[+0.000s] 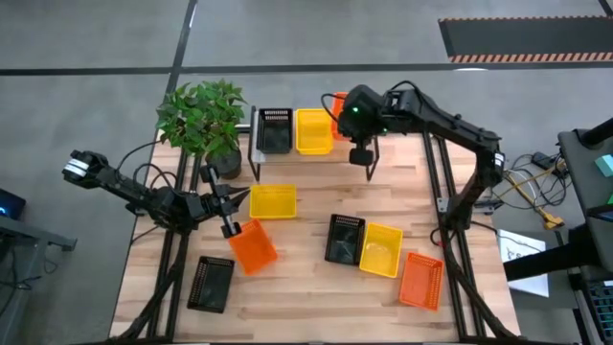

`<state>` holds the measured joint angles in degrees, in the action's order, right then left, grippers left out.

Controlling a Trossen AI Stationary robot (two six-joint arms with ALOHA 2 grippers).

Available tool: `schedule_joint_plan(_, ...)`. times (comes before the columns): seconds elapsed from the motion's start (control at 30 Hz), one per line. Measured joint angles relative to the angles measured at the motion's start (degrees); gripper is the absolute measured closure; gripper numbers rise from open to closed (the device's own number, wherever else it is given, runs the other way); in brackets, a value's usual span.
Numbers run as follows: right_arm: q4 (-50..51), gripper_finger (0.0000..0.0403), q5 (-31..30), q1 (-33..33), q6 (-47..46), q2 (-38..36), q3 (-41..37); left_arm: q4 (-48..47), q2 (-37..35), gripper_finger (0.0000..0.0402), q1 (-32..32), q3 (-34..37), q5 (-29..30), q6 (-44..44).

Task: Stack baskets on shelf by color
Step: Put the middle orange bin on the shelf

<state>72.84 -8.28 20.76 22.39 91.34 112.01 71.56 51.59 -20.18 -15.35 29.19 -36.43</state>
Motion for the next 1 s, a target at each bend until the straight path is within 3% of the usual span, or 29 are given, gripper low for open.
schedule_joint_plan(0.23, -6.3, 0.0392, 4.2, 2.4, 1.4, -4.9, -10.6, 0.0, 0.0, 0.0391, 0.0, 0.0, 0.0, 0.0)
schedule_joint_plan(0.6, -20.2, 0.0392, 4.3, 2.7, 4.5, -13.2, -28.1, 0.0, 0.0, 0.0391, 0.0, 0.0, 0.0, 0.0)
schedule_joint_plan(1.0, -26.3, 0.0392, 4.2, 2.9, 4.7, -13.1, -35.3, 0.0, 0.0, 0.0391, 0.0, 0.0, 0.0, 0.0)
